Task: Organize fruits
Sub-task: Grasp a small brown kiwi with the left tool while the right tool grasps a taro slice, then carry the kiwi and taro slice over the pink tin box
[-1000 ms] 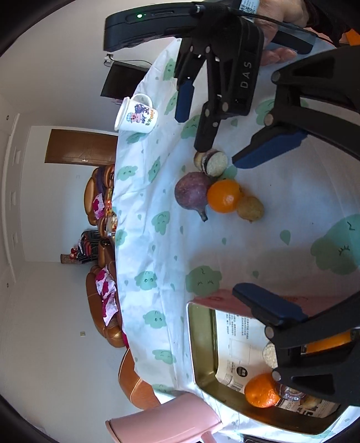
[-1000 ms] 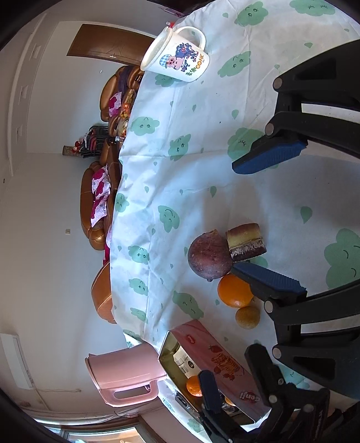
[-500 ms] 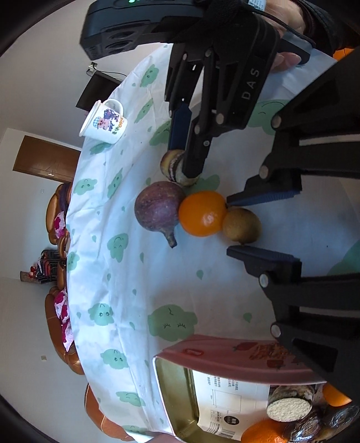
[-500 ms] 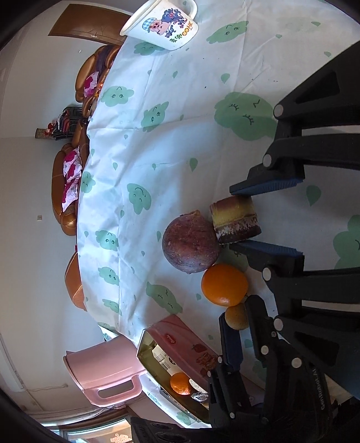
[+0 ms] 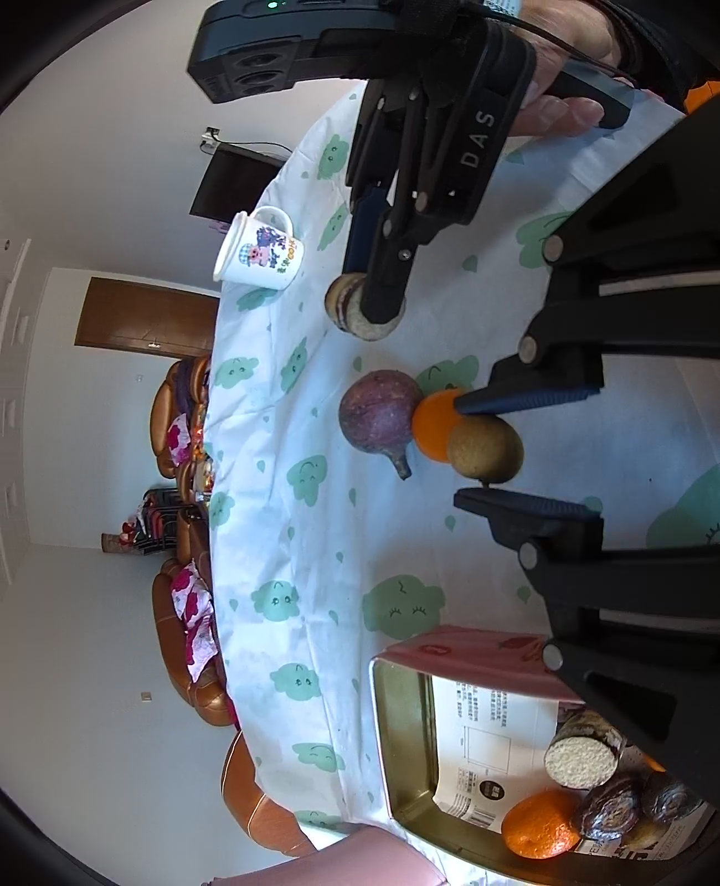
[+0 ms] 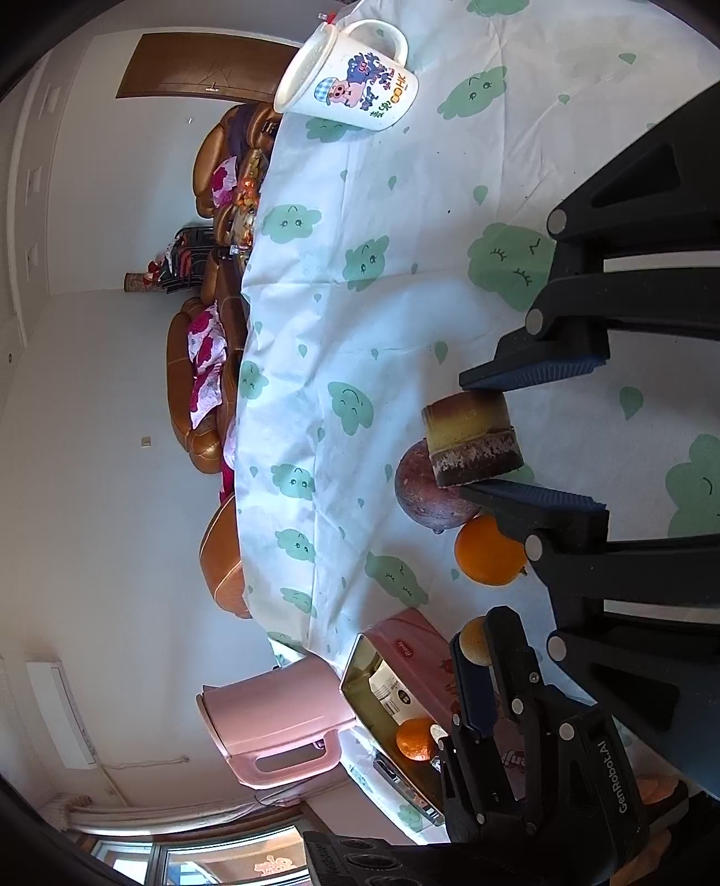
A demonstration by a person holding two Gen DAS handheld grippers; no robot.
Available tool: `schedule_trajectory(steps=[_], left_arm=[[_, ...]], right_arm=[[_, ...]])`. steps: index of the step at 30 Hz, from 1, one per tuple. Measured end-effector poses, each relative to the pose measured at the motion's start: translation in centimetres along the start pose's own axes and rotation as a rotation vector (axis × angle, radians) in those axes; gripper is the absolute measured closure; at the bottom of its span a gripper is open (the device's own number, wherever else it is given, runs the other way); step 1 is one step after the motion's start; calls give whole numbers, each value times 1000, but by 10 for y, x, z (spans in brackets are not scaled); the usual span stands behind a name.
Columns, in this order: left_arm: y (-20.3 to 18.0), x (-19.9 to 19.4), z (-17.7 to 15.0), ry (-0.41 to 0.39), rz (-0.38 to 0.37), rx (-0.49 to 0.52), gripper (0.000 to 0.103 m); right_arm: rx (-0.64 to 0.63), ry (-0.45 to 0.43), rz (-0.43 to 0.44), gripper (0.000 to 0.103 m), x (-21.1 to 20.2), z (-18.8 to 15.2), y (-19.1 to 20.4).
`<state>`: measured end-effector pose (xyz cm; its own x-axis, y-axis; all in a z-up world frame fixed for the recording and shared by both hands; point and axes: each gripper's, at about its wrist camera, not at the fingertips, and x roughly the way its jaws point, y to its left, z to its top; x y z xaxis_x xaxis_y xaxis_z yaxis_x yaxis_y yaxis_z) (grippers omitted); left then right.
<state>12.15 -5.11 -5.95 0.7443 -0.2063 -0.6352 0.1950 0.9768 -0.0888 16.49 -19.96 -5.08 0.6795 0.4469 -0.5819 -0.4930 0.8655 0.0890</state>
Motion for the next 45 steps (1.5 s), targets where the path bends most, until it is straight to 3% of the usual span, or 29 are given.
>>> schedule_trajectory(steps=[9,45], left_arm=[[4,-15,0,-87,21,-15,75],[-6,-48,-8,-277,119,23,75]], right_arm=[[-14,-78,9,69,-15,-1,1],[-69,-264,6,69,-49,-8,10]])
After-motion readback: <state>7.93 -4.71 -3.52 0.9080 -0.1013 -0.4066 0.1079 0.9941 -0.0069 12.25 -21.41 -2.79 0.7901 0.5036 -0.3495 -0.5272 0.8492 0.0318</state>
